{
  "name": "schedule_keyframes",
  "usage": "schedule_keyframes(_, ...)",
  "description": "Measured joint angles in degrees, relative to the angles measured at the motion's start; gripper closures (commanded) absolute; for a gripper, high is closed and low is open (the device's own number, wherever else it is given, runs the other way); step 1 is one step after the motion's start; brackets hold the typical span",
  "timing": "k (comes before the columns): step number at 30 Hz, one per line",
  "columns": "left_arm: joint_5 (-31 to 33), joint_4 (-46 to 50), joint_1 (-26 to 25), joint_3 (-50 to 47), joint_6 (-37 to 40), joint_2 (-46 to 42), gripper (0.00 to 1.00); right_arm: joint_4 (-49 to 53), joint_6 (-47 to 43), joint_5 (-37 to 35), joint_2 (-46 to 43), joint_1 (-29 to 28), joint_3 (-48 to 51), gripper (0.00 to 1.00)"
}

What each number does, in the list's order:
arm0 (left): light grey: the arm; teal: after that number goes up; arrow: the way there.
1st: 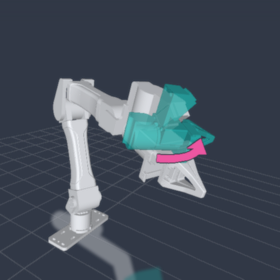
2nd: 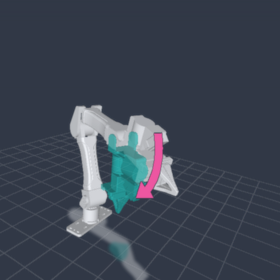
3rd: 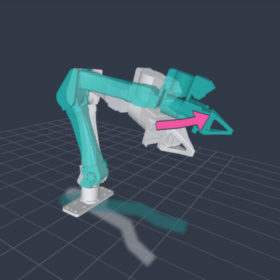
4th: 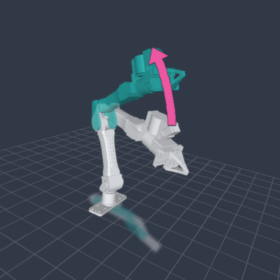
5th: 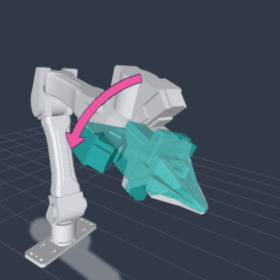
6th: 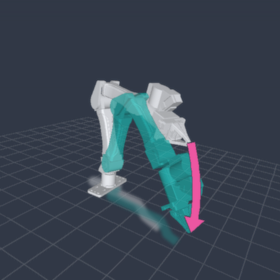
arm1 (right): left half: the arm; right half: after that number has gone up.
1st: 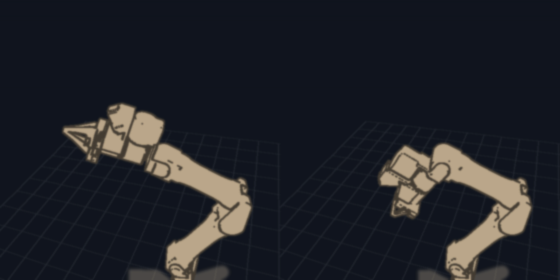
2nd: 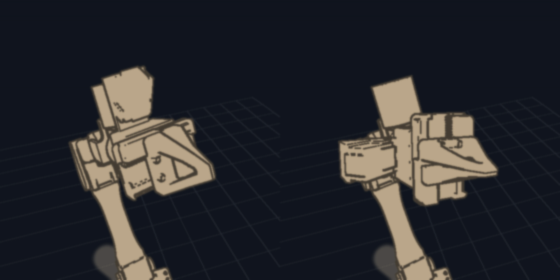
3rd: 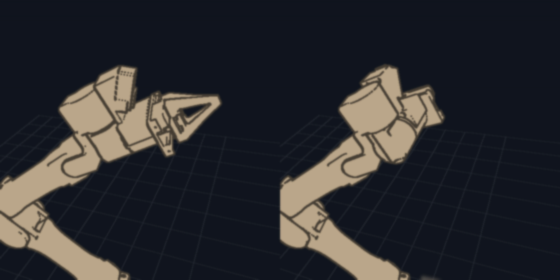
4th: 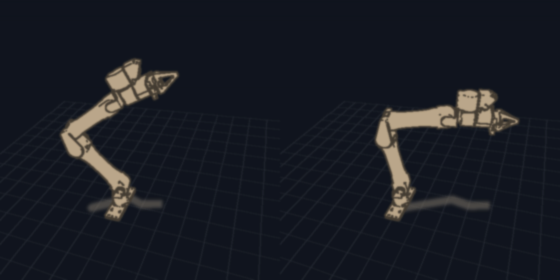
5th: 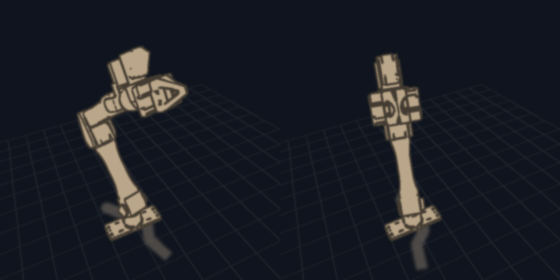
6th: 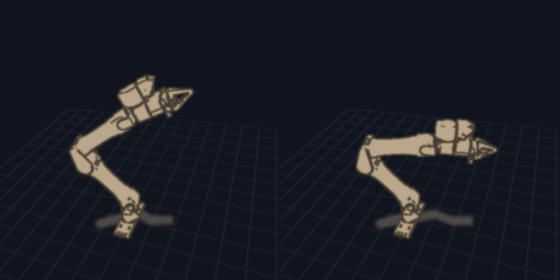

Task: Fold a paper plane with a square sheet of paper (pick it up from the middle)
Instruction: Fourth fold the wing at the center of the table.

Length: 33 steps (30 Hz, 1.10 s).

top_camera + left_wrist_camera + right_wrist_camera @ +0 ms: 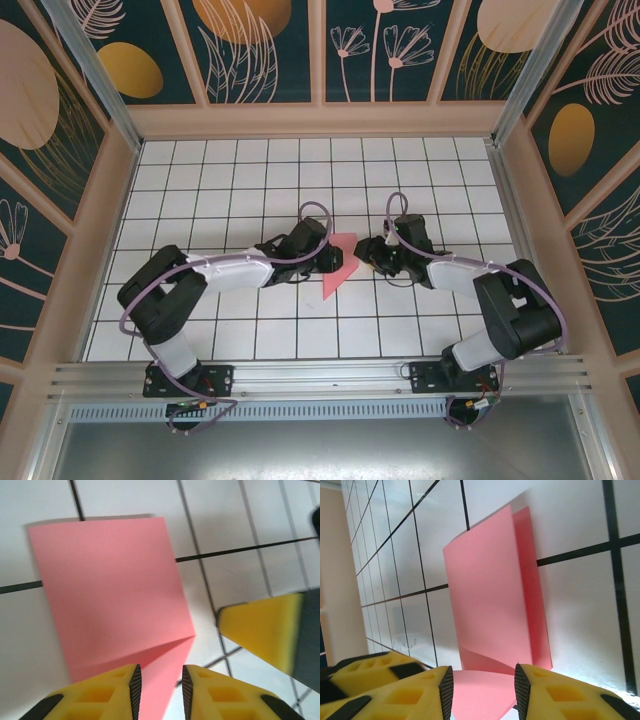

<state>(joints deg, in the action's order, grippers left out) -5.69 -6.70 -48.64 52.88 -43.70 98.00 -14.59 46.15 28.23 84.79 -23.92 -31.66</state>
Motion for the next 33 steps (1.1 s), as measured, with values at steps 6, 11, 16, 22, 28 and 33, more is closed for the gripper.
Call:
schedule_keyframes(6,-4.39,-2.38,0.0,-0.37,0.02,-1.68,0.74,0.04,0.28,-0.15,0.0,0.0,1.64,0.58)
schedule_keyframes(11,-2.78,-2.03,0.0,-1.62,-0.28,-1.18,0.78,-0.66,0.68,0.15,0.26,0.0,1.75,0.57)
schedule_keyframes(16,-0.85,-1.49,0.0,-2.38,-0.87,0.46,0.79,-1.9,1.14,0.44,2.05,-0.04,1.84,0.57)
schedule_keyframes(22,0.44,-0.39,0.0,-2.38,-0.92,2.03,0.8,-3.32,2.01,1.53,3.17,-0.13,1.84,0.57)
schedule_keyframes(28,0.83,-0.15,0.0,-2.38,-0.92,2.49,0.8,-5.2,2.47,2.89,5.07,-0.52,1.84,0.56)
schedule_keyframes(33,1.49,0.31,0.0,-2.38,-0.9,2.8,0.8,-7.1,2.89,4.61,6.16,-1.01,1.84,0.57)
